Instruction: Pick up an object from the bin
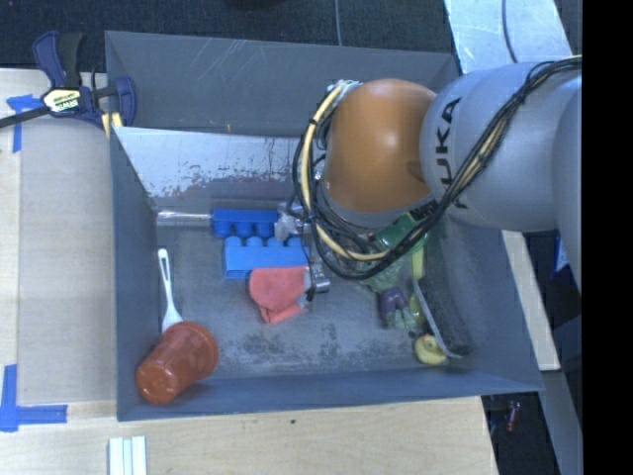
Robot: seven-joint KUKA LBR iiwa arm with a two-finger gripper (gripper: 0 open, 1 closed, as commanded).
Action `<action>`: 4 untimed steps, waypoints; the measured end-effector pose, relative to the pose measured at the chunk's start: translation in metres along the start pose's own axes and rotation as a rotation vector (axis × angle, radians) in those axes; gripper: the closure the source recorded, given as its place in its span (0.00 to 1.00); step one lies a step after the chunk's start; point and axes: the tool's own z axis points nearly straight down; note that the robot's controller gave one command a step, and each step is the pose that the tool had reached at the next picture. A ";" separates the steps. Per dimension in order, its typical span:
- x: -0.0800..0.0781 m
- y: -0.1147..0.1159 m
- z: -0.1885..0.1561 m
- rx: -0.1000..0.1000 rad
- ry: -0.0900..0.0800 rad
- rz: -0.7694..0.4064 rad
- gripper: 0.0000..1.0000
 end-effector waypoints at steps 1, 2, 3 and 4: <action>-0.007 0.021 0.015 0.000 -0.006 0.285 0.00; -0.001 0.007 0.047 0.000 -0.008 0.224 0.00; 0.036 -0.032 0.080 -0.002 -0.018 0.207 1.00; 0.036 -0.032 0.080 -0.002 -0.018 0.207 1.00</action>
Offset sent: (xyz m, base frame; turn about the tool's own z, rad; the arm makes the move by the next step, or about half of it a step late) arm -0.0053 -0.0167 -0.0815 0.4221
